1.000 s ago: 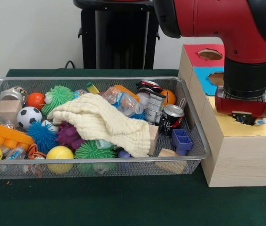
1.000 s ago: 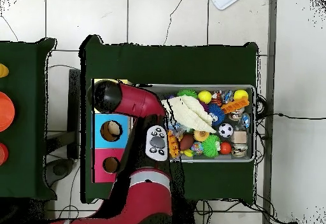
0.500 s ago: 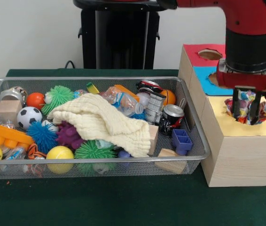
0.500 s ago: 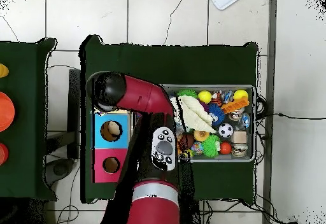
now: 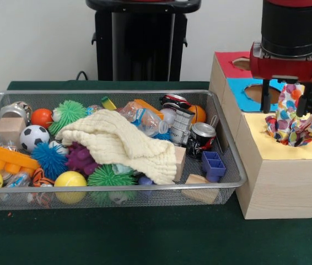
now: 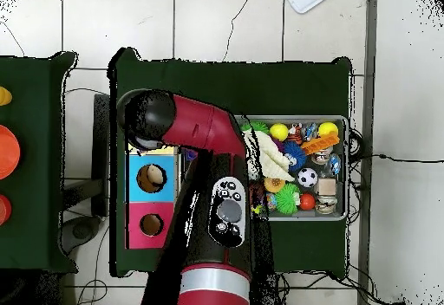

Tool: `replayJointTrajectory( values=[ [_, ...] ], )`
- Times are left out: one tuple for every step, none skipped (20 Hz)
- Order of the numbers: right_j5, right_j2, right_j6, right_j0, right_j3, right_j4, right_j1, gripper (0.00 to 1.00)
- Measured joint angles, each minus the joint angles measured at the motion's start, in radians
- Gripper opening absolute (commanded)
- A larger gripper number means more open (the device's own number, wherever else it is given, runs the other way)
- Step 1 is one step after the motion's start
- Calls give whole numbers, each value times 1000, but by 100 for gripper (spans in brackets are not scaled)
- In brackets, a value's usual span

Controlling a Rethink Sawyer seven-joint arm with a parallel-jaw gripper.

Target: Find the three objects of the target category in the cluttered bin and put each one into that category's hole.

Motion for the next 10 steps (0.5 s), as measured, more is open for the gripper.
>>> replayJointTrajectory(
  values=[
    [0,-2,0,0,-4,-3,-3,100],
    [0,-3,0,-1,-5,-5,-4,100],
    [0,-3,0,-1,-8,-6,-6,100],
    [0,-3,0,-1,-8,-6,-6,100],
    [0,-3,0,-1,-8,-7,-7,100],
    [0,-3,0,-1,-8,-7,-7,100],
    [0,-3,0,-1,-8,-8,-8,100],
    [0,-3,0,-1,-8,-8,-9,100],
    [3,-3,0,-1,-8,-8,-10,100],
    [6,-3,0,-1,-8,-8,-11,0]
  ],
)
